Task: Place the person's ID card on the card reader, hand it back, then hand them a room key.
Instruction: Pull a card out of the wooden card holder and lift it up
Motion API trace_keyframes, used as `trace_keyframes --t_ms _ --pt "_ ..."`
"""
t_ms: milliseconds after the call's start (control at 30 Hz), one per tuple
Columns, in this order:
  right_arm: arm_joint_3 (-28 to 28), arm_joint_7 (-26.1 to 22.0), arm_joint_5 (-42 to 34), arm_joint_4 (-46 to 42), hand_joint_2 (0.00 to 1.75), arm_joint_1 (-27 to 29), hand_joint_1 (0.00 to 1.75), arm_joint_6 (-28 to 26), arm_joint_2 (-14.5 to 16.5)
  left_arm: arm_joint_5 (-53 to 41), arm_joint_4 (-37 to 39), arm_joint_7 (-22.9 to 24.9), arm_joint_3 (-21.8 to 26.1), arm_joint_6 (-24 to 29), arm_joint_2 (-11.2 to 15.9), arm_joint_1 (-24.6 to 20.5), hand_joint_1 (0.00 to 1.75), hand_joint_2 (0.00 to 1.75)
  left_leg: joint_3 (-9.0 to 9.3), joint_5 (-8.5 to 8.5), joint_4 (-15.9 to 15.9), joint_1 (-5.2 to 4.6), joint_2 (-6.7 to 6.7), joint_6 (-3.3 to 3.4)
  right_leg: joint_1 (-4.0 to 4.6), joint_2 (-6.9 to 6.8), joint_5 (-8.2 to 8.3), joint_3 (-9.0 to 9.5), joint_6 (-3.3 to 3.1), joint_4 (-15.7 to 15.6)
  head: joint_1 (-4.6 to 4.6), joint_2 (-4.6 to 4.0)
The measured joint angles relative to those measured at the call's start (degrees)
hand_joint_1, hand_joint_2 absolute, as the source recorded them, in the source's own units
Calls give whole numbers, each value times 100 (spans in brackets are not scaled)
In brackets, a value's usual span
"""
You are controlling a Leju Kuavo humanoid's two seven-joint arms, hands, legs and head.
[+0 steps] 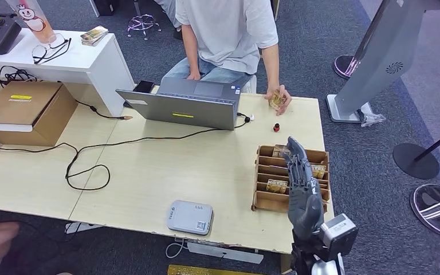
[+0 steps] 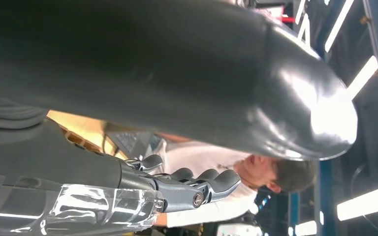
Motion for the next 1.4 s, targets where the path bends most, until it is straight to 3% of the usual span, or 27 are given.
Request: trace_keyframes --t_ms 267,500,733,967,1233,1367,1400 --pt "0 110 323 -127 0 244 0 15 -158 -45 -1 -51 2 -3 -3 -1 0 0 0 0 0 -1 0 0 0 1 0 1 0 0 -1 0" --pt "-27 442 3130 -117 0 243 0 -952 -348 -126 -1 -69 4 -8 -5 -3 0 0 0 0 0 -1 0 0 0 1 0 1 0 0 -1 0" --pt "-74 1108 5526 -117 0 169 0 -1588 -601 -185 -1 -93 12 -21 -19 -5 0 0 1 0 0 -1 0 0 0 1 0 1 0 0 -1 0" --pt "-246 1572 6803 -137 0 339 0 -1898 -881 -165 -1 -96 31 -18 -29 -4 0 0 0 -1 1 -2 -1 0 0 1 0 1 1 -1 -1 0" --pt "-509 1988 7536 -227 0 743 0 -2072 -1098 -158 1 -98 107 -16 -51 1 0 0 0 -3 1 -1 0 3 0 0 0 1 1 -1 -1 0" --pt "-583 2180 7758 -224 175 945 0 -2116 -1169 -165 -1 -122 134 -21 -63 4 0 0 0 -3 1 -1 0 3 0 0 0 1 1 -1 -1 0" --pt "-590 2225 7786 -221 175 987 0 -2115 -1181 -167 0 -127 139 -25 -65 4 0 0 0 -3 1 -1 0 3 0 1 0 1 1 -1 -1 0"
